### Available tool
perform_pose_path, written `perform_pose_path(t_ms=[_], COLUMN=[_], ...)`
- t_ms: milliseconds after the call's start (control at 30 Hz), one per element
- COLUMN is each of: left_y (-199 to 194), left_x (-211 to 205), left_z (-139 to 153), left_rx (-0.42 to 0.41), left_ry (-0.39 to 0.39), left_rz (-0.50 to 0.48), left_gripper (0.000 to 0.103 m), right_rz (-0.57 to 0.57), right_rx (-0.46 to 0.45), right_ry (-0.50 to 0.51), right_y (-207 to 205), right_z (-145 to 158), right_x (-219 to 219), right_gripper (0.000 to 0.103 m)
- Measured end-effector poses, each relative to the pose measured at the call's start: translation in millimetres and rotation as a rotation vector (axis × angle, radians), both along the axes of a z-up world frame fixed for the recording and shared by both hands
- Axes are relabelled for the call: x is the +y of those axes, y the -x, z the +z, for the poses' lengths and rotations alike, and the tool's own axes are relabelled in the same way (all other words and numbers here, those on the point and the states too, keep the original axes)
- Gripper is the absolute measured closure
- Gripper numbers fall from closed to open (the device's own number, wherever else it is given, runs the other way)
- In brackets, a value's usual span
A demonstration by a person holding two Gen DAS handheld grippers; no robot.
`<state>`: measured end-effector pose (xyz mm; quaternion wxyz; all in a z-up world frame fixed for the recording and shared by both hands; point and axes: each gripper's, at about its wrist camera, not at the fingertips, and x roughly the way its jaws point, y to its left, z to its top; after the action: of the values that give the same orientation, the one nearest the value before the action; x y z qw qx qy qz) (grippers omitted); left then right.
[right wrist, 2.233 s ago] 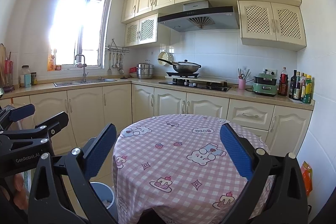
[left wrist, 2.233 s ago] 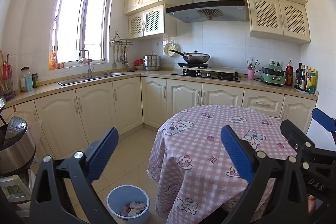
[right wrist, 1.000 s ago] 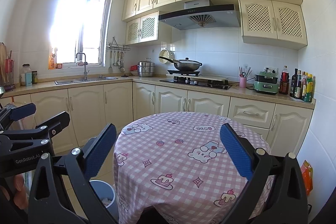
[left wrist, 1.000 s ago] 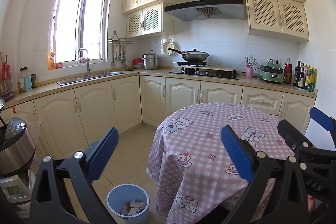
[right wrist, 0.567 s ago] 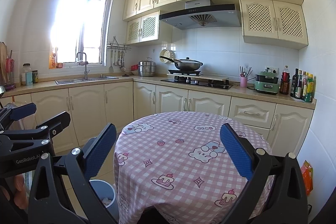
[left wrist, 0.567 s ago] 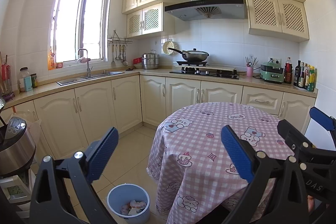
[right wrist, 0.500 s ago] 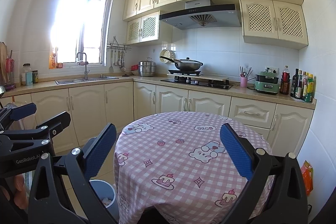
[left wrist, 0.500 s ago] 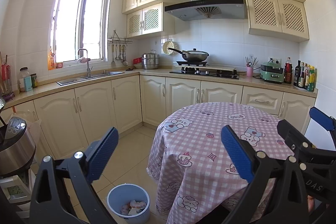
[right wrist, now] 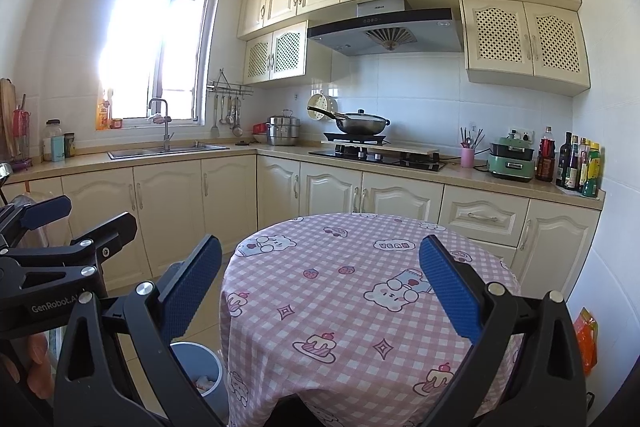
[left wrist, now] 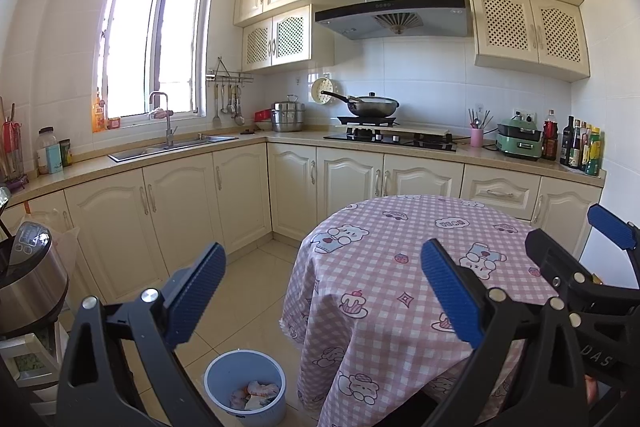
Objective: Collect trash
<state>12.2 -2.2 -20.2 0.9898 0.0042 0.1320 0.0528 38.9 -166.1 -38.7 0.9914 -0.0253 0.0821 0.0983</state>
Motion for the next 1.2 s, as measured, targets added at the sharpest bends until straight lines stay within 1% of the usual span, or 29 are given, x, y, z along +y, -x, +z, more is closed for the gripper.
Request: perform_pose_path(t_ms=[700, 933, 1200], left_y=[-1, -10, -36], left_x=[4, 11, 18], left_z=[0, -5, -18], left_rx=[0.007, 0.023, 0.076], left_ry=[-0.001, 0.003, 0.008], left_rz=[0.004, 0.016, 0.035], left_gripper=[0.007, 0.007, 0.007], right_rz=[0.008, 0.021, 0.03], right_rx=[0.004, 0.022, 0.067], right_ry=[0.0, -0.001, -0.005], right_y=[-2, -18, -44], right_z=[-1, -6, -17], right_x=[2, 6, 11], right_gripper=[0.007, 0.007, 0.007])
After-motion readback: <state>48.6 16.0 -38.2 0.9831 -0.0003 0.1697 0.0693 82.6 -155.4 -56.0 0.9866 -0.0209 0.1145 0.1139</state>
